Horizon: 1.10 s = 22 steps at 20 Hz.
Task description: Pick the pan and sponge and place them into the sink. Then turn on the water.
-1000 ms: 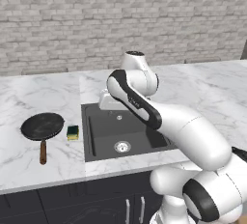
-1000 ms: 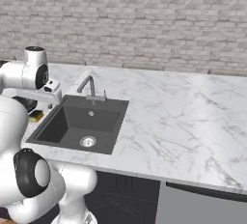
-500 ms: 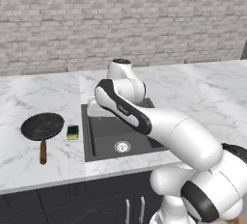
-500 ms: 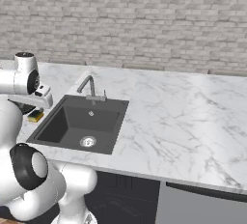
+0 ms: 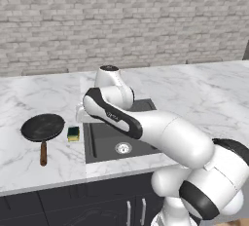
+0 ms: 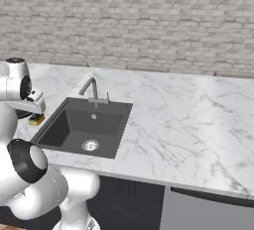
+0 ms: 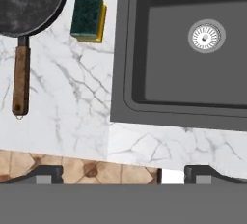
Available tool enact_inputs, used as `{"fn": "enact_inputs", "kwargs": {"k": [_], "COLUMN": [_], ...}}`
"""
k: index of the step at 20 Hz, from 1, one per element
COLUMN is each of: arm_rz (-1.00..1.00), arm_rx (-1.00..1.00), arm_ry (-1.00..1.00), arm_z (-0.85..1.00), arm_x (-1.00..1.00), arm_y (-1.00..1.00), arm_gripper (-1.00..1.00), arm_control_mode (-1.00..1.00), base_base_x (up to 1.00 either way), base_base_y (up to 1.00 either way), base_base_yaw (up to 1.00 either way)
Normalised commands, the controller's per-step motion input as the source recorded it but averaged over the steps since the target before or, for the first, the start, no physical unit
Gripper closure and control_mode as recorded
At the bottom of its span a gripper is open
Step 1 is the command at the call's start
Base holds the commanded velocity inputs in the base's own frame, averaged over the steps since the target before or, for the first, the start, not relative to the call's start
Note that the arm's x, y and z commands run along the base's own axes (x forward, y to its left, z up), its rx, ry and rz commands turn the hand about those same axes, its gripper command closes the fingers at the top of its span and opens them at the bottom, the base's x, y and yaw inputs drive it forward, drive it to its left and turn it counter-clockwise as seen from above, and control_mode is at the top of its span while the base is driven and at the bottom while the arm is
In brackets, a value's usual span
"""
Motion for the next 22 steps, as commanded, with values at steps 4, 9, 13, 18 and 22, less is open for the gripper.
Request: {"fn": "enact_inputs", "kwargs": {"k": [4,9,13,18,22], "arm_rz": [0.00,0.00,0.00,0.00,0.00], "arm_rx": [-0.01,-0.05,-0.06,-0.08,-0.06], "arm_ry": [0.00,0.00,0.00,0.00,0.00], "arm_z": [-0.17,-0.20,-0.22,-0.25,-0.25], "arm_x": [0.03,0.03,0.08,0.18,0.22], "arm_y": [0.44,0.44,0.43,0.43,0.36], "arm_gripper": [-1.00,-1.00,-1.00,-1.00,-1.00], "arm_control_mode": [-1.00,-1.00,-1.00,-1.00,-1.00], "base_base_x": [0.00,0.00,0.00,0.00,0.00], "base_base_y": [0.00,0.00,0.00,0.00,0.00], "base_base_yaw": [0.00,0.00,0.00,0.00,0.00]}}
